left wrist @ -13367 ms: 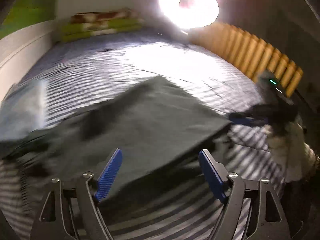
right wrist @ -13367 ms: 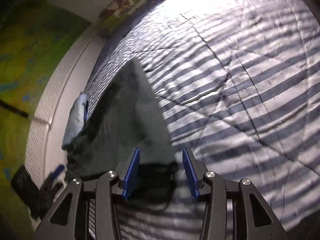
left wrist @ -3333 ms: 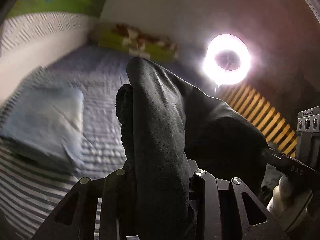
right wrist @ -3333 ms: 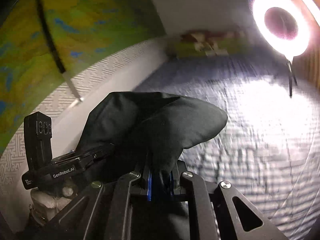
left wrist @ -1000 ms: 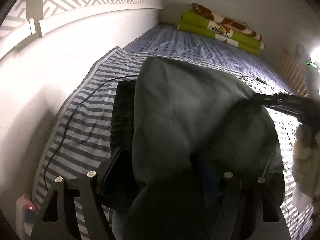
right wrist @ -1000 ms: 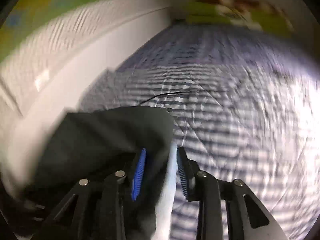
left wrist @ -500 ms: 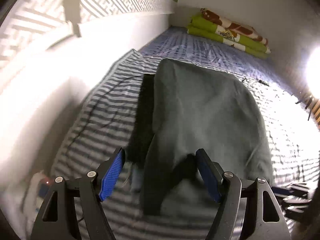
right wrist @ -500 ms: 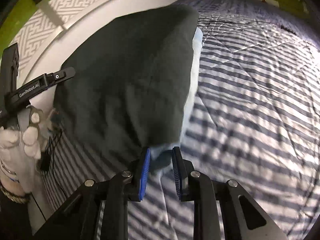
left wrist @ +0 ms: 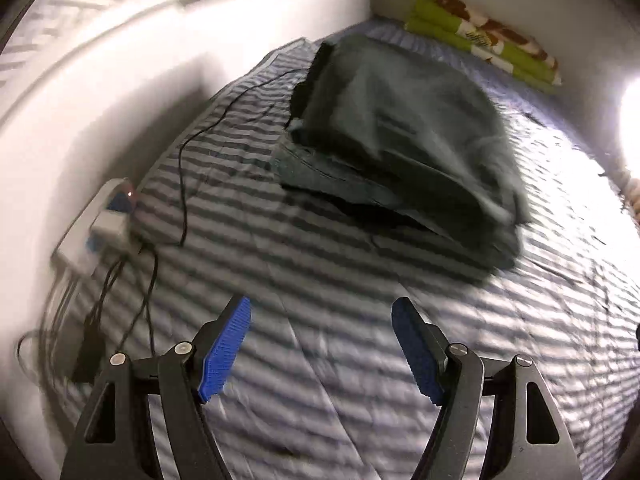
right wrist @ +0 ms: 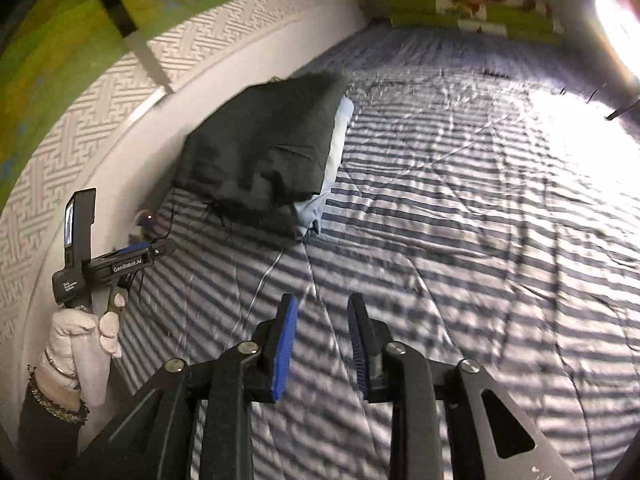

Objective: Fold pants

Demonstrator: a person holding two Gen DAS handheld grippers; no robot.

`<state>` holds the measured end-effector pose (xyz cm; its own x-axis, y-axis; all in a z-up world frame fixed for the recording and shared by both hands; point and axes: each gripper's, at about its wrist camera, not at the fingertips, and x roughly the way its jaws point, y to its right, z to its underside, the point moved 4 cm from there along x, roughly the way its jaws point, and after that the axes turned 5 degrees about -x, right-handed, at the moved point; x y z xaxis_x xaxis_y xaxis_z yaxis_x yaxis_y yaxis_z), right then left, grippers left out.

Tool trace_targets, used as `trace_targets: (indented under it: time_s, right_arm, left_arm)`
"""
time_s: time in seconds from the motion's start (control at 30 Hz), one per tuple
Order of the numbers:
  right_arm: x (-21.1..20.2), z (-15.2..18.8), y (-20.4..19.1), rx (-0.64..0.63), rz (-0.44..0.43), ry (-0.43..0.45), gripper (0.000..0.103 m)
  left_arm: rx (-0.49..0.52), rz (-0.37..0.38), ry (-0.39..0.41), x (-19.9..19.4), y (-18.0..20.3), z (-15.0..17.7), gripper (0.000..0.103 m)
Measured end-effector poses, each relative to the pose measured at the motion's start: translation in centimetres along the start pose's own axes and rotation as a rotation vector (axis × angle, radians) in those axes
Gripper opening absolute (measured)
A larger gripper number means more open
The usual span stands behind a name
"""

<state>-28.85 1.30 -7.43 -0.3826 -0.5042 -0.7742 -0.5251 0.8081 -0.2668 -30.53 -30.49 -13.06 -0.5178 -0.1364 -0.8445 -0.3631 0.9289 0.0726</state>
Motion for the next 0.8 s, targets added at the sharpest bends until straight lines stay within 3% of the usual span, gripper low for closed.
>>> trace_targets:
  time_s: [0.1, 0.2, 0.33, 0.43, 0.6, 0.8]
  right_arm:
    - [-3.0, 1.5, -1.4, -0.057, 0.036, 0.048, 0.031]
    - [-6.3, 3.5, -3.0, -0.130, 0.082, 0.101, 0.038]
    - [-9.6, 5.7, -4.5, -0.203, 0.131, 0.168, 0.054]
    - [-11.9, 7.3, -5.0, -0.205, 0.137, 0.199, 0.057]
    - [-15.0, 10.1, -5.8, -0.200, 0.132, 0.220, 0.061]
    - [-16.6, 13.1, -7.4, -0.229, 0.149, 0.228, 0.062]
  left_arm:
    - [0.042, -0.008, 0.087, -5.5, 2.2, 2.3, 0.076]
    - [0.051, 0.046, 0.167, -11.6, 4.8, 4.6, 0.076]
    - [0.054, 0.054, 0.281, -18.9, 7.3, 7.5, 0.084]
    - [0.069, 0.050, 0.337, -23.3, 8.8, 9.9, 0.090]
    - [0.059, 0.037, 0.393, -27.3, 9.9, 13.8, 0.098]
    - [-0.004, 0.074, 0.354, -28.6, 9.4, 18.1, 0.099]
